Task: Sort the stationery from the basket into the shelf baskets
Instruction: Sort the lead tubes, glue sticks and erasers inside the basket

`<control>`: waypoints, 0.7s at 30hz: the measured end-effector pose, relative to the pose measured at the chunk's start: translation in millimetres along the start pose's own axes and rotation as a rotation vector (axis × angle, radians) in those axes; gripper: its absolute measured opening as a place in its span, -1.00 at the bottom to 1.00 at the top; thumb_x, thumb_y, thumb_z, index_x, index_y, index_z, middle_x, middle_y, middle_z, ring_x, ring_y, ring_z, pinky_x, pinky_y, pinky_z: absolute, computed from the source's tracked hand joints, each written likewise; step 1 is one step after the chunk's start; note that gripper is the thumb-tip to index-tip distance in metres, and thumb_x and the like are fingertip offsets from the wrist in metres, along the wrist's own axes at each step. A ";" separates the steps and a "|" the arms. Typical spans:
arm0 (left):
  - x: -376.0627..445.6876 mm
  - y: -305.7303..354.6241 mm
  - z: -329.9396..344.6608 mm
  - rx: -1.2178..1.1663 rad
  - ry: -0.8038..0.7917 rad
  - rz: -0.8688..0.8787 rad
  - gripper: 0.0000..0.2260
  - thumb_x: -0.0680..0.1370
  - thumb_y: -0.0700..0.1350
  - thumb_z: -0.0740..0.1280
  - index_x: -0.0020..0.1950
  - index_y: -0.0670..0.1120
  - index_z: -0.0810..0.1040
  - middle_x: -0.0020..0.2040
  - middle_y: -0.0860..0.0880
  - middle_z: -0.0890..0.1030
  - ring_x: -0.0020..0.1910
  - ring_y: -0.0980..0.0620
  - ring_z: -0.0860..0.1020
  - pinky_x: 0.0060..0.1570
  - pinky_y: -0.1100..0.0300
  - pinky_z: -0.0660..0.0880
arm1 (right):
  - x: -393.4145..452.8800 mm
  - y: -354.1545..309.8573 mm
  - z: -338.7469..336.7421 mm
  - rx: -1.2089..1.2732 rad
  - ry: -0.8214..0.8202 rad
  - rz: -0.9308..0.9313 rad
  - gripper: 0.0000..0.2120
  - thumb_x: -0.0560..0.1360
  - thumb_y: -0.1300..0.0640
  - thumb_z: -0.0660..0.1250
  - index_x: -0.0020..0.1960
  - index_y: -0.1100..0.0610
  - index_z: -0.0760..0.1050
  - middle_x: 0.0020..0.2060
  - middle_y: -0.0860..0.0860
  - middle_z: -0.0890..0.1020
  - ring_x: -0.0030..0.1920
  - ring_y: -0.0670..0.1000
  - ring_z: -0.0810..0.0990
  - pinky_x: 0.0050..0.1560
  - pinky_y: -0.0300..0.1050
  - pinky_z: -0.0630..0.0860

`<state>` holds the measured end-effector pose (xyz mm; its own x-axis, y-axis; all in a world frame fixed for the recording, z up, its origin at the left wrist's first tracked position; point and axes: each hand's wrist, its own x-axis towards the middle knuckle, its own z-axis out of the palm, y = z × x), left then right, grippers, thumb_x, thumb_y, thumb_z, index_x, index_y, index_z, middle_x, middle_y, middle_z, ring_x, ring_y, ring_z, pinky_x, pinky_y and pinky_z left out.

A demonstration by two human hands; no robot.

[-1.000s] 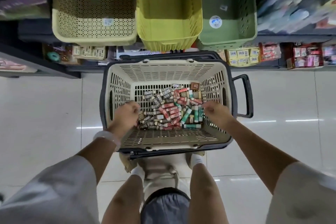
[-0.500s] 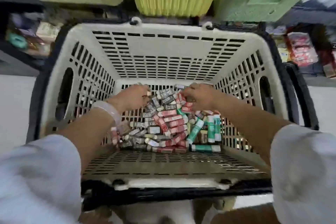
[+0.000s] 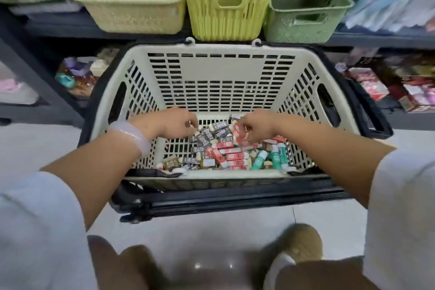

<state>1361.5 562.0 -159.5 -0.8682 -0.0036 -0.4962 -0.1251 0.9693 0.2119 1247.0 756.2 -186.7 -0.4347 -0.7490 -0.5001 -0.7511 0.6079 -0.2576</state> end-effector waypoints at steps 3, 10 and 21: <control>-8.5 12.6 1.3 -0.036 -0.008 -0.005 -0.71 0.59 -0.02 0.18 0.30 -0.05 0.42 0.22 -0.07 0.51 0.08 0.02 0.45 0.10 0.15 0.37 | -18.5 -9.8 -3.2 0.210 0.059 -0.015 -0.84 0.46 0.28 0.30 0.02 0.13 0.45 -0.17 -0.04 0.49 -0.20 -0.02 0.56 -0.23 -0.20 0.47; 6.7 12.7 -3.5 -0.066 -0.095 0.000 -0.68 0.59 0.00 0.19 0.33 -0.02 0.39 0.21 -0.01 0.51 0.09 0.04 0.47 0.13 0.18 0.37 | -5.3 -0.4 -22.4 0.360 0.003 -0.054 -0.78 0.46 0.33 0.31 -0.16 0.05 0.35 -0.14 0.07 0.52 -0.27 0.01 0.60 -0.26 -0.12 0.57; 77.0 -40.5 -11.3 0.128 -0.154 -0.070 -0.63 0.58 -0.01 0.21 0.37 -0.09 0.35 0.31 -0.09 0.45 0.23 -0.06 0.43 0.14 0.17 0.34 | 68.1 6.4 -17.8 0.271 -0.074 -0.031 -0.77 0.46 0.27 0.33 -0.21 0.04 0.32 -0.21 -0.02 0.46 -0.21 0.00 0.52 -0.24 -0.17 0.46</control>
<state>1294.4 519.7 -196.8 -0.7745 -0.0437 -0.6310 -0.1118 0.9914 0.0685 1203.7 704.4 -207.7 -0.3685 -0.7531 -0.5450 -0.5991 0.6407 -0.4802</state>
